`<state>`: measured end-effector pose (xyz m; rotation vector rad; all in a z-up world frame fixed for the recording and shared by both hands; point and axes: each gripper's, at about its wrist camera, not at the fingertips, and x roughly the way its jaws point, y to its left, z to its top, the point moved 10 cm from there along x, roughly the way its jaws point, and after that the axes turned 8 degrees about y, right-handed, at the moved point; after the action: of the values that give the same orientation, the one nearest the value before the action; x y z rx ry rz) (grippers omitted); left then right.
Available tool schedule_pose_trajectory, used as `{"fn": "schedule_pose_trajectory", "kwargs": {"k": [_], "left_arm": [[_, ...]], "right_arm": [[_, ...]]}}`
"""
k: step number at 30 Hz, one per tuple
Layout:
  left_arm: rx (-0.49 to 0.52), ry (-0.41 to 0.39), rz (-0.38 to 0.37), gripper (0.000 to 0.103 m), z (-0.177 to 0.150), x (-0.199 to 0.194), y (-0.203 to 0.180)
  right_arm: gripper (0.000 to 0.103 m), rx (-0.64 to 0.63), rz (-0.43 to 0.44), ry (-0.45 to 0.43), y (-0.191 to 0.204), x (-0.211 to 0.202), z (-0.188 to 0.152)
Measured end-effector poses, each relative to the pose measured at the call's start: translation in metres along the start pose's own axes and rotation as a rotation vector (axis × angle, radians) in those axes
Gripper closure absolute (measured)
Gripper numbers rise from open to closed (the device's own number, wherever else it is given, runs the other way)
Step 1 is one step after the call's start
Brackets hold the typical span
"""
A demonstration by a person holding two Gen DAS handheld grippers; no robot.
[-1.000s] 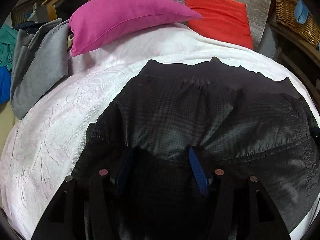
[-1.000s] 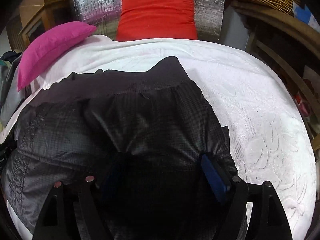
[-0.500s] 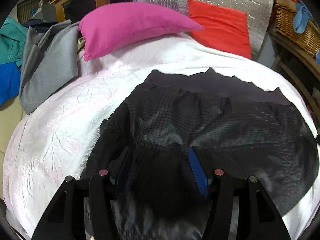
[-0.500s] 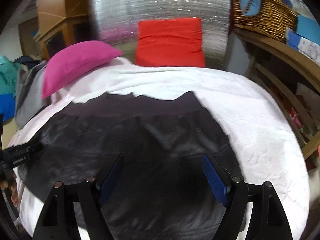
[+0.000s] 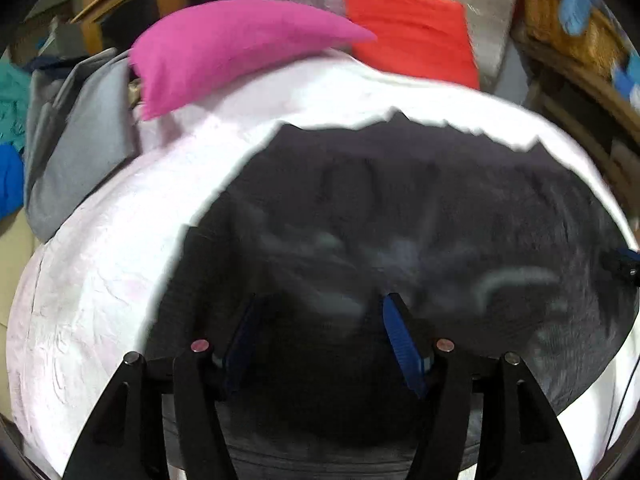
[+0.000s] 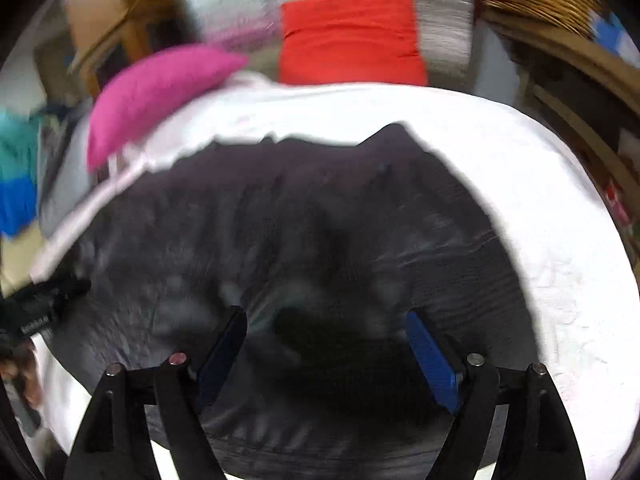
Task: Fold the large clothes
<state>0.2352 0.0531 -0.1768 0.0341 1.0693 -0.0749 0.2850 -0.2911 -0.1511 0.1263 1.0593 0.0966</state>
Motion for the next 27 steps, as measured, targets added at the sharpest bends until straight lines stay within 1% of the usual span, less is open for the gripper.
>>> {"fn": "schedule_pose_trajectory", "kwargs": {"k": [1,2,4,5,7,9,10,12,14,15,16,17,19,20,21,22,23,25,27], "left_arm": [[-0.039,-0.014,-0.005,0.038,0.005,-0.004,0.016],[-0.075,-0.017,-0.014,0.038,0.009,-0.003,0.030],[-0.160,-0.003,-0.050,0.037,0.015,0.000,0.057],[-0.198,0.011,-0.077,0.037,0.017,0.004,0.069],[-0.241,0.042,-0.128,0.037,0.020,0.015,0.082],[-0.253,0.086,-0.180,0.037,0.020,0.028,0.087],[-0.260,0.099,-0.190,0.037,0.020,0.034,0.089],[-0.249,0.124,-0.218,0.037,0.019,0.044,0.086],[-0.239,0.128,-0.229,0.037,0.020,0.049,0.085],[-0.229,0.127,-0.223,0.037,0.022,0.052,0.084],[-0.218,0.129,-0.213,0.038,0.023,0.053,0.084],[-0.207,0.130,-0.202,0.039,0.020,0.054,0.078],[-0.182,0.131,-0.192,0.058,0.022,0.054,0.075],[-0.171,0.133,-0.174,0.061,0.023,0.054,0.075],[-0.166,0.132,-0.163,0.066,0.023,0.053,0.075],[-0.163,0.125,-0.152,0.068,0.024,0.053,0.074],[-0.164,0.126,-0.146,0.068,0.022,0.056,0.075],[-0.169,0.126,-0.142,0.068,0.019,0.062,0.076],[-0.141,0.112,-0.121,0.067,0.018,0.060,0.075]], "right_arm": [[0.019,0.037,0.006,-0.012,-0.013,-0.007,0.007],[0.019,0.094,0.008,-0.025,-0.035,-0.013,0.015],[0.019,0.176,0.008,-0.027,-0.071,-0.015,0.025],[0.019,0.232,0.027,-0.009,-0.092,-0.010,0.028],[0.019,0.298,0.089,0.042,-0.112,0.003,0.031],[0.019,0.343,0.166,0.079,-0.123,0.018,0.033],[0.019,0.360,0.214,0.093,-0.124,0.026,0.034],[0.019,0.360,0.273,0.123,-0.119,0.037,0.035],[0.022,0.343,0.269,0.156,-0.117,0.050,0.033],[0.031,0.335,0.277,0.170,-0.113,0.056,0.031],[0.046,0.330,0.301,0.182,-0.109,0.062,0.031],[0.047,0.326,0.294,0.176,-0.108,0.062,0.032],[0.075,0.294,0.280,0.164,-0.102,0.059,0.036],[0.078,0.263,0.238,0.148,-0.099,0.053,0.040],[0.082,0.242,0.214,0.130,-0.096,0.046,0.042],[0.083,0.225,0.193,0.108,-0.095,0.037,0.044],[0.083,0.206,0.164,0.108,-0.095,0.037,0.043],[0.083,0.194,0.124,0.141,-0.097,0.047,0.035],[0.083,0.200,0.110,0.136,-0.098,0.051,0.031]]}}
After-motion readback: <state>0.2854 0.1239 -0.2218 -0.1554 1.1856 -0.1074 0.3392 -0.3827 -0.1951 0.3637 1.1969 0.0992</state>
